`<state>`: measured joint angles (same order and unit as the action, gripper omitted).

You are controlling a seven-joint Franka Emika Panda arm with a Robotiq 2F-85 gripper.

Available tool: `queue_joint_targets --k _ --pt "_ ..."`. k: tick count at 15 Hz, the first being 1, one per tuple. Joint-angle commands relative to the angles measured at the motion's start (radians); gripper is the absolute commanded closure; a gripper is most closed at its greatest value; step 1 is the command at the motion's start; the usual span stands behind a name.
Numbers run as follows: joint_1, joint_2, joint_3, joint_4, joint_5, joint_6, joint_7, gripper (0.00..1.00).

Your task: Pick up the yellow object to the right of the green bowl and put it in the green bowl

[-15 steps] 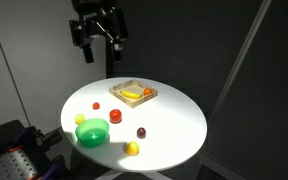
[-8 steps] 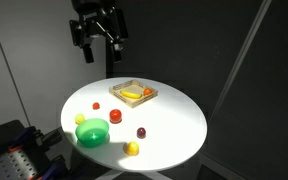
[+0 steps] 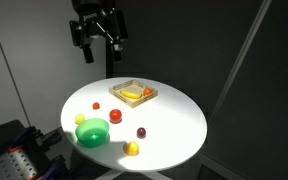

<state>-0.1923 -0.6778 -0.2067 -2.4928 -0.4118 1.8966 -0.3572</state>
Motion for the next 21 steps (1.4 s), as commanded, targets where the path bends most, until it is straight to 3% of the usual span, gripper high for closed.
queue_joint_targets --k 1,11,21 --pt "0.031 0.006 -0.011 0.006 0.022 -0.002 -0.001 0.00" --pt "0.132 0.115 -0.011 0.013 0.201 0.067 0.005 0.00" --pt "0.121 0.348 0.044 0.033 0.314 0.235 0.144 0.00"
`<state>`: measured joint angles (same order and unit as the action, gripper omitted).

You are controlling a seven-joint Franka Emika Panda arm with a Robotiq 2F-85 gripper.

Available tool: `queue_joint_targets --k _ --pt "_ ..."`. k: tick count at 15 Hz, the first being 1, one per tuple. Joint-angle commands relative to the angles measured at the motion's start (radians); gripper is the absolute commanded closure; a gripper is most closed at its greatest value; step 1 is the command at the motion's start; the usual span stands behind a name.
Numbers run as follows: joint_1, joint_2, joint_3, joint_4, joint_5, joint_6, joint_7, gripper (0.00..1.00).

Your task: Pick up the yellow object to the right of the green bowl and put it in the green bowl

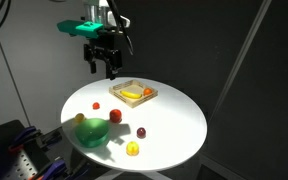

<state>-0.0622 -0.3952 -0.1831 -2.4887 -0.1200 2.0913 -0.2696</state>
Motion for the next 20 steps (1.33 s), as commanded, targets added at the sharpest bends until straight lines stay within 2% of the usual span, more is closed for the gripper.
queue_joint_targets --k 1,8,14,20 --pt "-0.013 0.086 0.025 0.032 0.022 0.060 0.076 0.00" --pt "-0.053 0.222 0.018 0.062 0.012 0.119 0.161 0.00" --pt "-0.091 0.328 0.005 0.083 0.000 0.151 0.150 0.00" --pt "-0.128 0.406 -0.022 0.064 0.005 0.269 0.127 0.00"
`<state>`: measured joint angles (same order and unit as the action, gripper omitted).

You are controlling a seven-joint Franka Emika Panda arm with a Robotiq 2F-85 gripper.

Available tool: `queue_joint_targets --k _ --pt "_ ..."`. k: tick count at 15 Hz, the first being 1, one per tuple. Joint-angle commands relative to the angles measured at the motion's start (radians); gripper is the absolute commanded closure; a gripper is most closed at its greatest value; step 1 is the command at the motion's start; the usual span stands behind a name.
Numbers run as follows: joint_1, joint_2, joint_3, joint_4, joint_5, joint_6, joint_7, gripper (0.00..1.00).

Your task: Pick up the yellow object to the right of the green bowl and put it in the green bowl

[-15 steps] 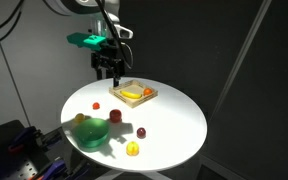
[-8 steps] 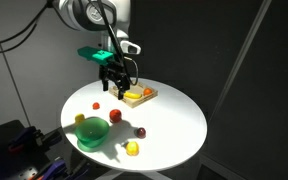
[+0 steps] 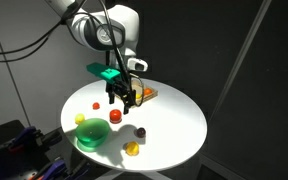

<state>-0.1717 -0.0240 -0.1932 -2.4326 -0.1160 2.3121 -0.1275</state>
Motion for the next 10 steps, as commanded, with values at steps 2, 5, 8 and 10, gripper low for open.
queue_joint_targets --k 2,5,8,10 --pt "-0.030 0.066 -0.020 0.006 -0.006 0.086 -0.017 0.00" --pt "-0.029 0.070 -0.018 0.000 -0.001 0.083 -0.005 0.00" --pt "-0.033 0.087 -0.021 0.000 -0.001 0.092 -0.006 0.00" --pt "-0.033 0.087 -0.020 0.000 -0.001 0.092 -0.006 0.00"
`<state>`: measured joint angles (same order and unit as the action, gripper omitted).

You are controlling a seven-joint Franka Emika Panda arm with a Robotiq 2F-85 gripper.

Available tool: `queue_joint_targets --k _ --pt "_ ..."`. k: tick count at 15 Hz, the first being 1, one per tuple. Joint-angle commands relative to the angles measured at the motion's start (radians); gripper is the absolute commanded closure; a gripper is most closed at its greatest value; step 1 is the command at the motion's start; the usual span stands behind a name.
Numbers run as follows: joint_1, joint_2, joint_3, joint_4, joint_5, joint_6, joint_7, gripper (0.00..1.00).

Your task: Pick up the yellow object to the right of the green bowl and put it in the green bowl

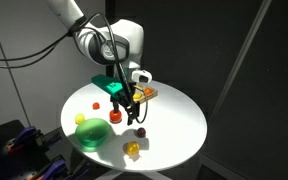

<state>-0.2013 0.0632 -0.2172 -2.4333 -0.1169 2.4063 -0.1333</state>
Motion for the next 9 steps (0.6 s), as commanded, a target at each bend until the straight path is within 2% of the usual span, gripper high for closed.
queue_joint_targets --k 1,9 --pt "-0.004 0.000 0.003 0.001 0.000 -0.002 0.000 0.00" --pt "-0.004 0.036 0.005 -0.002 0.006 0.035 0.001 0.00"
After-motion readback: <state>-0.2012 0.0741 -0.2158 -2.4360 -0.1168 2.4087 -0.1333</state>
